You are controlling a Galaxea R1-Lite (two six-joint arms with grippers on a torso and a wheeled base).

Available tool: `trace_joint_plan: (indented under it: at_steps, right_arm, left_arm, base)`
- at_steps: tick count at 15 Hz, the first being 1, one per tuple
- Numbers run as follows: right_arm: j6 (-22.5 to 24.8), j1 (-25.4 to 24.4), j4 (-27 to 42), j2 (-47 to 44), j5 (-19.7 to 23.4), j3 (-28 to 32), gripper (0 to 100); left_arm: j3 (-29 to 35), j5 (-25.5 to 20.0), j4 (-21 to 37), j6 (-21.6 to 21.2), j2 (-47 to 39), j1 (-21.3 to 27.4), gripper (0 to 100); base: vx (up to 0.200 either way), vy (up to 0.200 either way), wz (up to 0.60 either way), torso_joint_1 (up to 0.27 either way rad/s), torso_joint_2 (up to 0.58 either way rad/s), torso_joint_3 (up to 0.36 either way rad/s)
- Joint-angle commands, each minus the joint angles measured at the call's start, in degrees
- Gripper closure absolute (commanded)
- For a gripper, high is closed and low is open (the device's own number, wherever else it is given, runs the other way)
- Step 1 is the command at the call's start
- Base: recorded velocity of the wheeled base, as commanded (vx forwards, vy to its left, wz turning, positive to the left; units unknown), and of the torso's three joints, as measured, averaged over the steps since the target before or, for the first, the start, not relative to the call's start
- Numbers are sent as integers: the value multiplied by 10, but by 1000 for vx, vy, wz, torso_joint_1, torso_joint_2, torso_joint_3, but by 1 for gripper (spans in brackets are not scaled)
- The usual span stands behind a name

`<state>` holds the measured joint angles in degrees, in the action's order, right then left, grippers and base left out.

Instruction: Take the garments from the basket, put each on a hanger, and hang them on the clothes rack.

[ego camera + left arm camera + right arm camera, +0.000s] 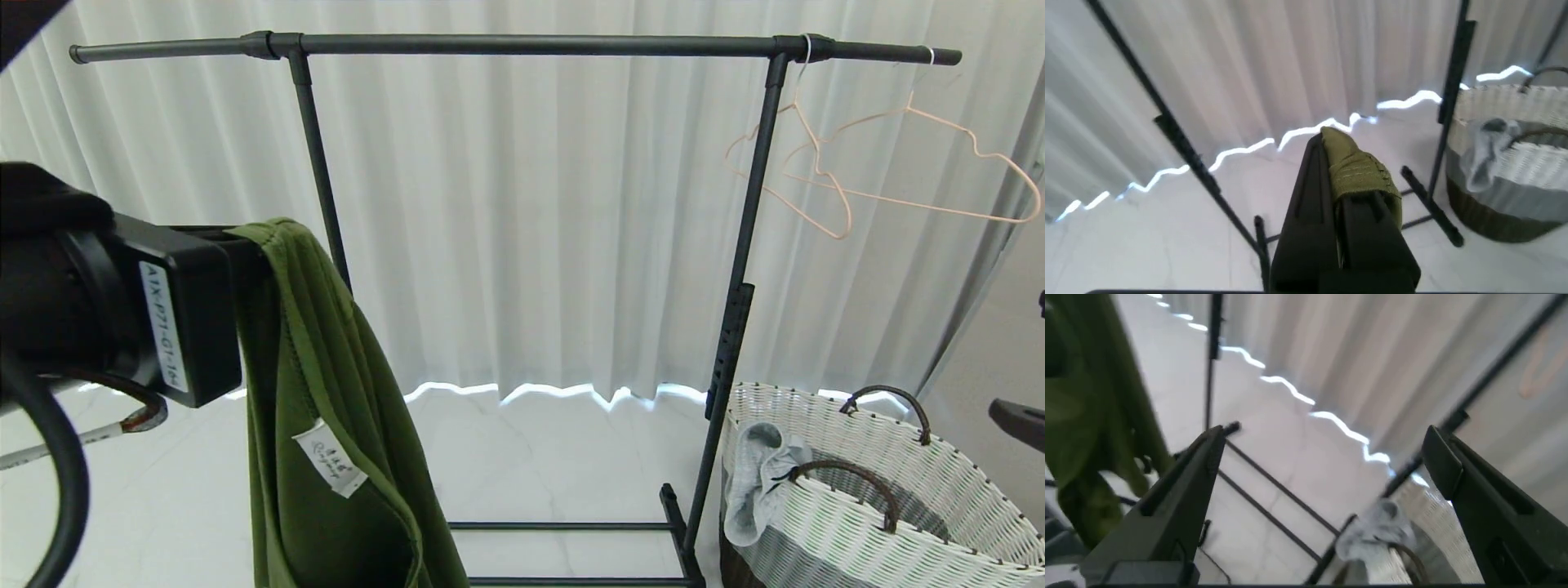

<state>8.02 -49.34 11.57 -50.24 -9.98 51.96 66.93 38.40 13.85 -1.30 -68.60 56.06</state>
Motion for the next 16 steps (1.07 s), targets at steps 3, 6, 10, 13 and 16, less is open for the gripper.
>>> trace_joint_plan:
  at_steps: [3, 6, 10, 13, 16]
  right_arm:
    - [3, 198, -1, 23, 2, -53, 0]
    - [32, 303, -3, 35, 0, -128, 0]
    - [88, 388, -67, 49, -1, -221, 0]
    - [125, 424, -135, 51, -1, -274, 0]
    - [160, 479, -165, 52, -2, -323, 0]
  left_arm:
    - [-25, 11, 4, -8, 44, -63, 100]
    - [-83, 8, 4, -50, 112, -106, 100]
    - [-100, -15, 4, -63, 126, -174, 100]
    - [-102, -30, 4, -63, 123, -185, 100]
    - [-109, -57, 4, -70, 123, -228, 100]
  base:
    - [0, 0, 0, 0, 0, 0]
    - [0, 0, 0, 0, 0, 0]
    - [0, 0, 0, 0, 0, 0]
    - [0, 0, 0, 0, 0, 0]
    - [0, 0, 0, 0, 0, 0]
